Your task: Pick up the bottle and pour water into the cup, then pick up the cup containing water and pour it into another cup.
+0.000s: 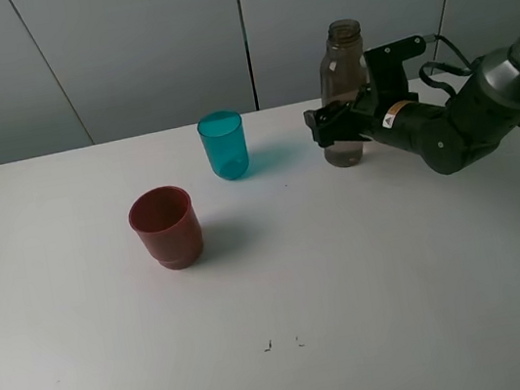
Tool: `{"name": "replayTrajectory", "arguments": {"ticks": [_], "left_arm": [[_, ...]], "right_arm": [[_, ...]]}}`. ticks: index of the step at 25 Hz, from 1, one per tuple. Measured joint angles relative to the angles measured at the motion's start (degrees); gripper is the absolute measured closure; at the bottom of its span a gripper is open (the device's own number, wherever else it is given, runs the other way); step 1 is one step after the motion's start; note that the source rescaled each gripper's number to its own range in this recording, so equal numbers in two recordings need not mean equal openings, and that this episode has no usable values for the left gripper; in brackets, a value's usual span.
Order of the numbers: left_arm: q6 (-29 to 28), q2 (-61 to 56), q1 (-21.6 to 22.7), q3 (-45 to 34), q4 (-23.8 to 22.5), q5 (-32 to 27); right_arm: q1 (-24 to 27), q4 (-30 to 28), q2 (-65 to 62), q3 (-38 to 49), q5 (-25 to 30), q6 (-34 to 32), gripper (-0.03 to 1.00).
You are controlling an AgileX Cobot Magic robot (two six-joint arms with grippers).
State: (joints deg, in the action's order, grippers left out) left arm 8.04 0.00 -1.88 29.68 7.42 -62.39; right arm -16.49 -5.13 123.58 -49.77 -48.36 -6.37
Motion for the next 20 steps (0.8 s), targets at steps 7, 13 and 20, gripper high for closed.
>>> {"name": "replayTrajectory", "arguments": {"ticks": [7, 13, 20], "left_arm": [[0.0, 0.0, 0.0, 0.0, 0.0, 0.0], [0.0, 0.0, 0.0, 0.0, 0.0, 0.0], [0.0, 0.0, 0.0, 0.0, 0.0, 0.0]], "right_arm": [[0.0, 1.3, 0.0, 0.0, -1.6, -0.1, 0.28], [0.0, 1.4, 0.0, -0.1, -3.0, -0.1, 0.93], [0.0, 1.1, 0.0, -0.1, -3.0, -0.1, 0.93]]}}
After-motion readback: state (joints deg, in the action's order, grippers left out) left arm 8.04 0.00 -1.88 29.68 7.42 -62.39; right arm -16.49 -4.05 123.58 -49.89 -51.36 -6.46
